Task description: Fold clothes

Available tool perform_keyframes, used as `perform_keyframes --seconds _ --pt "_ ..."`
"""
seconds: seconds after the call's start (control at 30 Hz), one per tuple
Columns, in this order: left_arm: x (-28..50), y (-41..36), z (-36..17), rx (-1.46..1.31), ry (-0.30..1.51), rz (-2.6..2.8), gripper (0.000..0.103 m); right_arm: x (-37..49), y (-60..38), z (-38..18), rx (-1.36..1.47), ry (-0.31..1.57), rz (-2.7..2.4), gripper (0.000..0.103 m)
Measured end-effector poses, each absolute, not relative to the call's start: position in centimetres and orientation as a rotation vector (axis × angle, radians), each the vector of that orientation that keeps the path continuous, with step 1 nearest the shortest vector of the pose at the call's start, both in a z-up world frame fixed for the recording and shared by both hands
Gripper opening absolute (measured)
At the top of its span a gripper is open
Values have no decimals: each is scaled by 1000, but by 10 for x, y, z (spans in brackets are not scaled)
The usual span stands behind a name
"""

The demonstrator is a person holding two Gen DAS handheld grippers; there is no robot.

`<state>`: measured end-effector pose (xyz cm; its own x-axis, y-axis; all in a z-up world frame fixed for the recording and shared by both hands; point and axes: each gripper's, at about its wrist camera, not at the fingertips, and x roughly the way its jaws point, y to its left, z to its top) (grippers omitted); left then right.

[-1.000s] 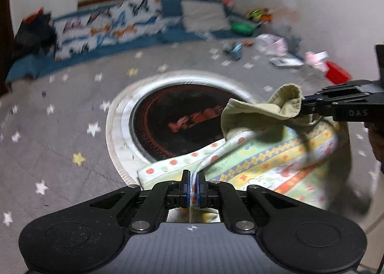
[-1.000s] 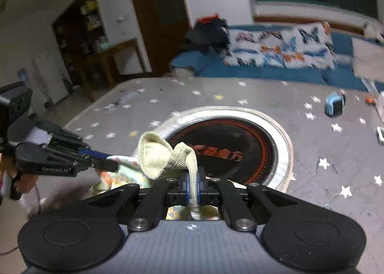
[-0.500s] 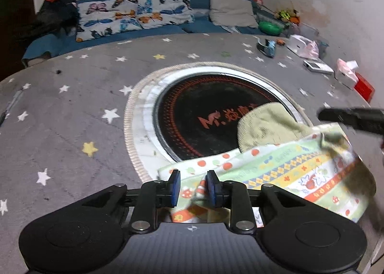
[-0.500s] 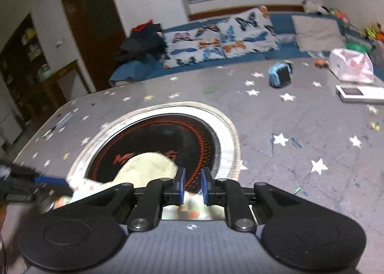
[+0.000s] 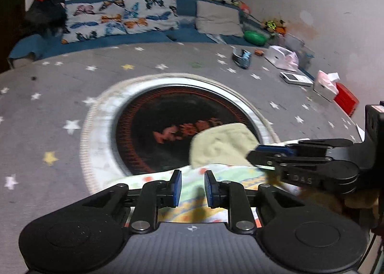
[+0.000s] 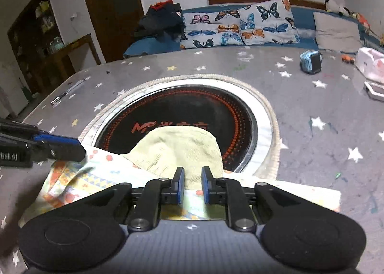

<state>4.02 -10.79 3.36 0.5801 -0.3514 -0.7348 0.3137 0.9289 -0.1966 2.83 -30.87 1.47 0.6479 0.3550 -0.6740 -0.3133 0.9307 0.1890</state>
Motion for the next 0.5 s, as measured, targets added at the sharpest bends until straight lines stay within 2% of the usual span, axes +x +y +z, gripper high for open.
perform_keyframes --seconds 0.13,0.37,0.5 --pt "45 -118 22 -55 888 -391 23 21 -313 21 55 751 377 16" --pt "44 -115 12 -49 893 -366 23 -8 -322 24 32 723 381 32" --pt "34 -106 18 -49 874 -352 23 -17 -328 20 34 721 348 33"
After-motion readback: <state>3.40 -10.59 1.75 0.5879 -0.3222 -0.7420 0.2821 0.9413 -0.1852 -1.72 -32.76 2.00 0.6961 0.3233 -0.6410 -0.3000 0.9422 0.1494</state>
